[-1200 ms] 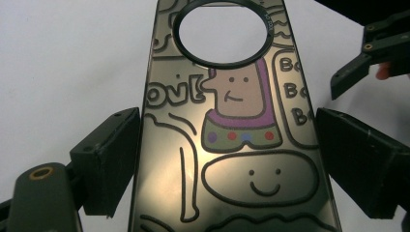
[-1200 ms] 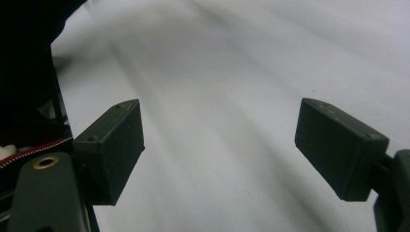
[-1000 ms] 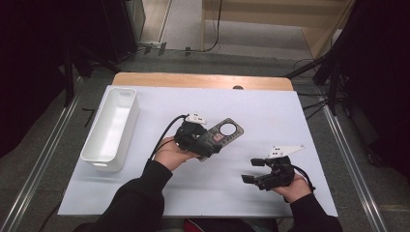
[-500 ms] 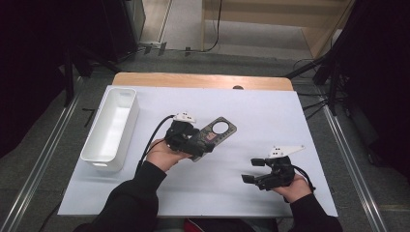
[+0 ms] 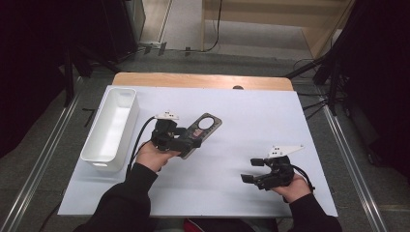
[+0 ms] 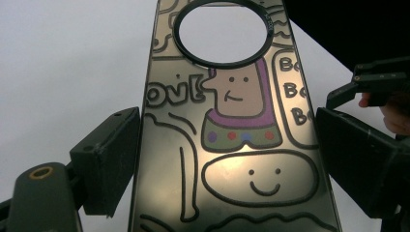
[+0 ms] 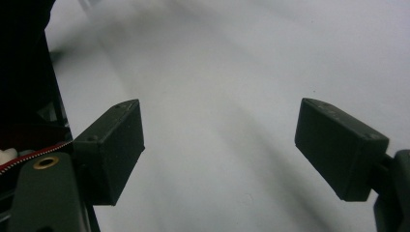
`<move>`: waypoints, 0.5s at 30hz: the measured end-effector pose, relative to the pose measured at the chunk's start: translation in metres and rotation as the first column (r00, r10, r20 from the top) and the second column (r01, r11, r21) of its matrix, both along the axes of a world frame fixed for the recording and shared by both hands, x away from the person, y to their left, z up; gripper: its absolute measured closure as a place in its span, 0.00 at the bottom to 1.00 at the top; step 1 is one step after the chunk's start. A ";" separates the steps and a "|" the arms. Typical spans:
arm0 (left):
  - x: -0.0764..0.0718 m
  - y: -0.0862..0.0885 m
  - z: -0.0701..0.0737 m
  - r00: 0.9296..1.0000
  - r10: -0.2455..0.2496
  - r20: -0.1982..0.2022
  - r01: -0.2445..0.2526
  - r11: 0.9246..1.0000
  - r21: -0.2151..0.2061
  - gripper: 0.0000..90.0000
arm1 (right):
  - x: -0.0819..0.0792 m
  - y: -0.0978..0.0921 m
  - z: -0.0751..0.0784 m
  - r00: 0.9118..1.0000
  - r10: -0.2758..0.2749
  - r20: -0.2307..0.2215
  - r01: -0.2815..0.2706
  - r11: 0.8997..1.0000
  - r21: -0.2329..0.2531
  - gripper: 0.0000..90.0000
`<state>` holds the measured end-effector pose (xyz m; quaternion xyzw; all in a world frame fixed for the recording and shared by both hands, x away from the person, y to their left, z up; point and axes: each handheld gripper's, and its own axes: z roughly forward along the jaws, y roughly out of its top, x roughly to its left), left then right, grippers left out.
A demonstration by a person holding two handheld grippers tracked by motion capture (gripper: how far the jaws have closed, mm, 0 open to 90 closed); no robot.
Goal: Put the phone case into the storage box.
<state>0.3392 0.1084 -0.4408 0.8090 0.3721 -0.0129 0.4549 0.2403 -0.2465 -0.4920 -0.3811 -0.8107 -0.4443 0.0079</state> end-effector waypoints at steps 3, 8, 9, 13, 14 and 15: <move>0.001 0.004 -0.002 1.000 0.020 -0.004 -0.020 1.000 -0.014 0.13 | 0.001 0.001 0.000 1.000 -0.001 0.000 0.001 1.000 0.001 0.18; 0.002 0.010 -0.005 0.998 0.056 -0.010 -0.056 0.998 -0.025 0.13 | 0.003 0.003 0.000 1.000 -0.002 -0.009 0.002 1.000 0.005 0.18; 0.002 0.012 -0.005 0.998 0.061 -0.012 -0.061 0.998 -0.032 0.13 | 0.004 0.004 0.000 1.000 -0.005 -0.010 0.005 1.000 0.006 0.18; 0.003 0.016 -0.007 0.996 0.090 -0.007 -0.090 0.995 -0.044 0.13 | 0.006 0.005 0.000 1.000 -0.007 -0.020 0.008 1.000 0.018 0.18; 0.003 0.017 -0.008 0.996 0.093 -0.011 -0.093 0.994 -0.051 0.13 | 0.006 0.006 0.000 1.000 -0.010 -0.021 0.010 1.000 0.020 0.18; 0.003 0.017 -0.008 0.995 0.098 -0.013 -0.099 0.994 -0.056 0.13 | 0.007 0.006 0.000 1.000 -0.011 -0.024 0.011 1.000 0.020 0.18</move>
